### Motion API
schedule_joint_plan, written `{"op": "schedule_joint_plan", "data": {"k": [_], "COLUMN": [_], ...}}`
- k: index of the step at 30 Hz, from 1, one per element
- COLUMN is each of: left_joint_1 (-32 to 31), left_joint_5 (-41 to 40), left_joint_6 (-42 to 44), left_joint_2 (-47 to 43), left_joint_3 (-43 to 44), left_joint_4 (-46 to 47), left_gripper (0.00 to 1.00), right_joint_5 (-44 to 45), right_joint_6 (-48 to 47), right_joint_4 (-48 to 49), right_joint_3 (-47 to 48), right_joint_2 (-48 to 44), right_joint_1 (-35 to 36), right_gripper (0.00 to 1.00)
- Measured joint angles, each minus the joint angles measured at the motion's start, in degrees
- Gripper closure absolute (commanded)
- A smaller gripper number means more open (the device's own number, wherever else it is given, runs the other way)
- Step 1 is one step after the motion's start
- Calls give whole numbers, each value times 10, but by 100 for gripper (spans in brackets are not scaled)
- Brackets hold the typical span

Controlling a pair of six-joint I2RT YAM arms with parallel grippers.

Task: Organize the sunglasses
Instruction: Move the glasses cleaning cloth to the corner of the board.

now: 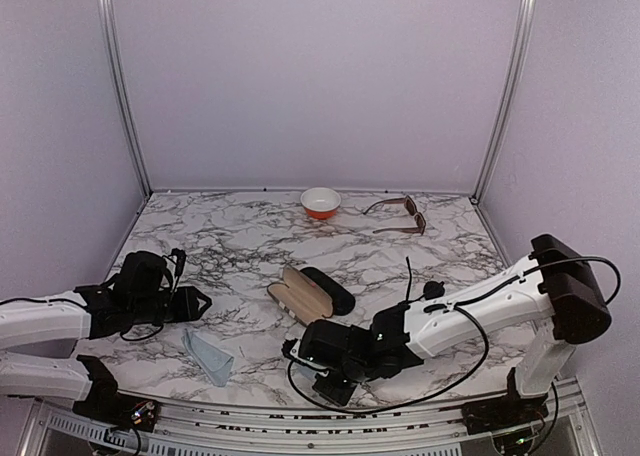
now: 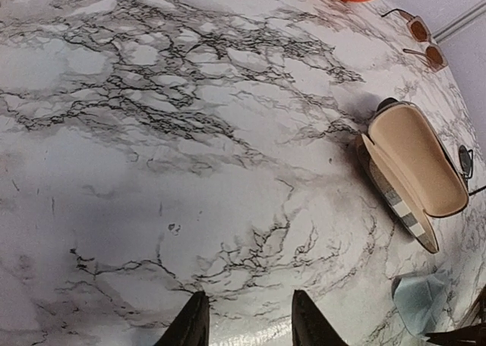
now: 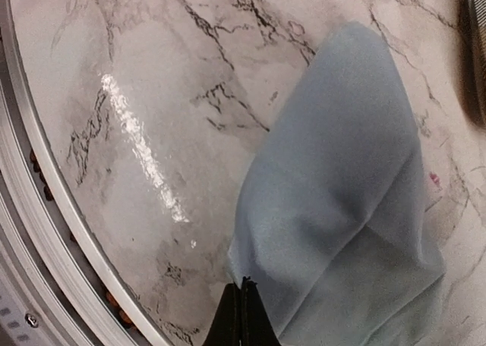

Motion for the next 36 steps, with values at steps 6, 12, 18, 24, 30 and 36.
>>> {"op": "schedule_joint_plan", "data": {"k": [6,12,18,24,30,36], "left_joint_1": [-78,-167,-231,-246,-251,-259], "left_joint_5": [6,7,23,77,152,211], "left_joint_6": [26,64,125,195,237,274], "left_joint_2": [-35,-21,33,97,206,244], "left_joint_3": [-14,-34,-66,-74,-25,5], "left_joint_4": [34,104,236,347,388,406], "left_gripper": [57,44,40,44,54,60], "right_joint_5": [-4,33,45,44,-59,-128], "right_joint_6": [-16,-17,-16,-15,-17,-1], "right_joint_4": [-48,-72,-85,-93,-62,-33], "right_joint_3": [-1,-1,-29,-41,-71,-123], "right_joint_2": [-94,-176,-170,-174,-190,-164], "right_joint_1": [5,6,6,6,6,21], "right_gripper": [100,100,100,100,100,100]}}
